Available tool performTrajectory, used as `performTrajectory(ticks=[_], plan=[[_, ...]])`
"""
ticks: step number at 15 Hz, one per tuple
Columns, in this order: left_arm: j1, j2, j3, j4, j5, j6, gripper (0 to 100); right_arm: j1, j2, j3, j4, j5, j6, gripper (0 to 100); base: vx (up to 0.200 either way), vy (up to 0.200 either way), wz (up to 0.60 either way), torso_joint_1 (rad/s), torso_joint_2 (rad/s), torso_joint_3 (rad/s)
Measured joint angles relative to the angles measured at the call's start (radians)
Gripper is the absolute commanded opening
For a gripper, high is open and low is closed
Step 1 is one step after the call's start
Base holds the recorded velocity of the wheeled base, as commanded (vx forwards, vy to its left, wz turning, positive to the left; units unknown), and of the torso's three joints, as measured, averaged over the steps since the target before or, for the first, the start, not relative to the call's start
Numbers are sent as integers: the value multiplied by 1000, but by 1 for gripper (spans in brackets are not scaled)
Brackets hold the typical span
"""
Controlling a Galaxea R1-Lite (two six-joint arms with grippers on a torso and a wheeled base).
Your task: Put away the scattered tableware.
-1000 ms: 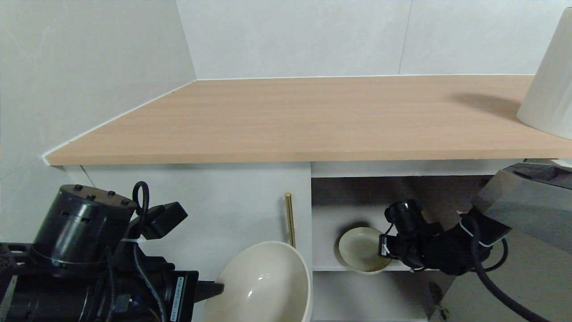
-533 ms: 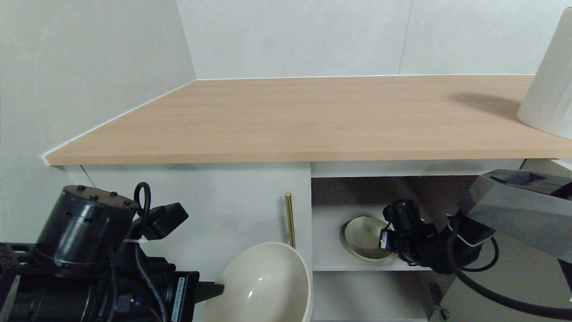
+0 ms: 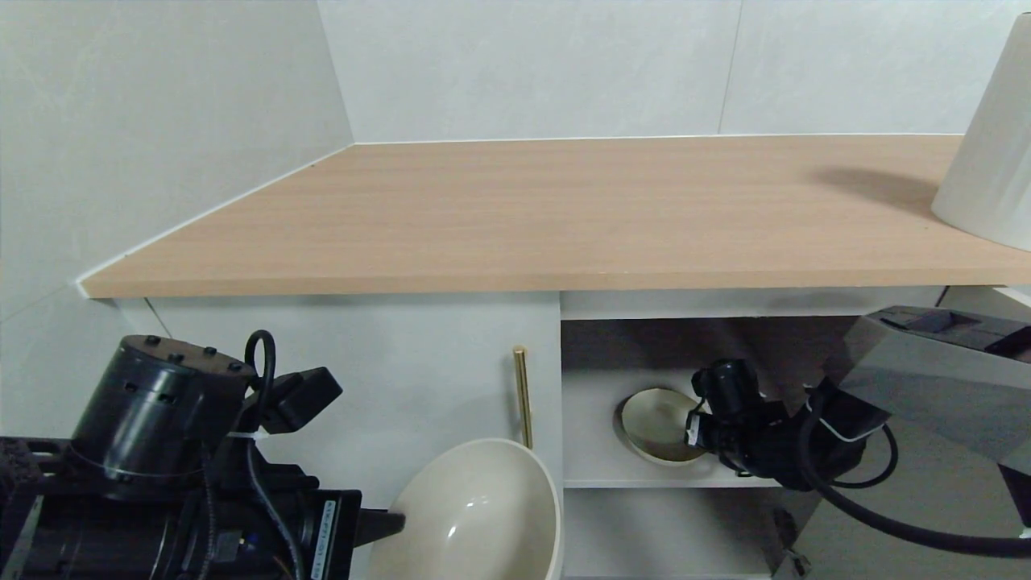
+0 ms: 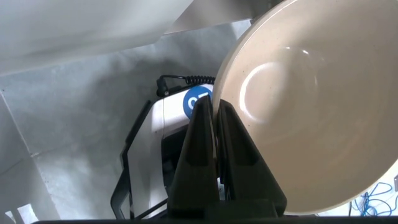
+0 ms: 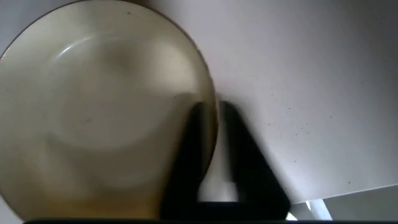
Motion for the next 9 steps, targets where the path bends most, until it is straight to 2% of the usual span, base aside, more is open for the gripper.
performTrajectory(ticks=[3, 7, 9], plan=[[0, 3, 0, -1, 0, -3, 0, 0, -3, 0, 0, 0, 1, 100, 0, 0, 0, 0, 0, 0], [-5, 44, 0, -58, 61, -66, 0, 4, -47, 34, 11, 24, -7, 100, 0, 0, 0, 0, 0, 0], [-35, 83, 4, -99, 128, -110, 0, 20, -98, 74, 17, 85, -11, 100, 0, 0, 0, 0, 0, 0]])
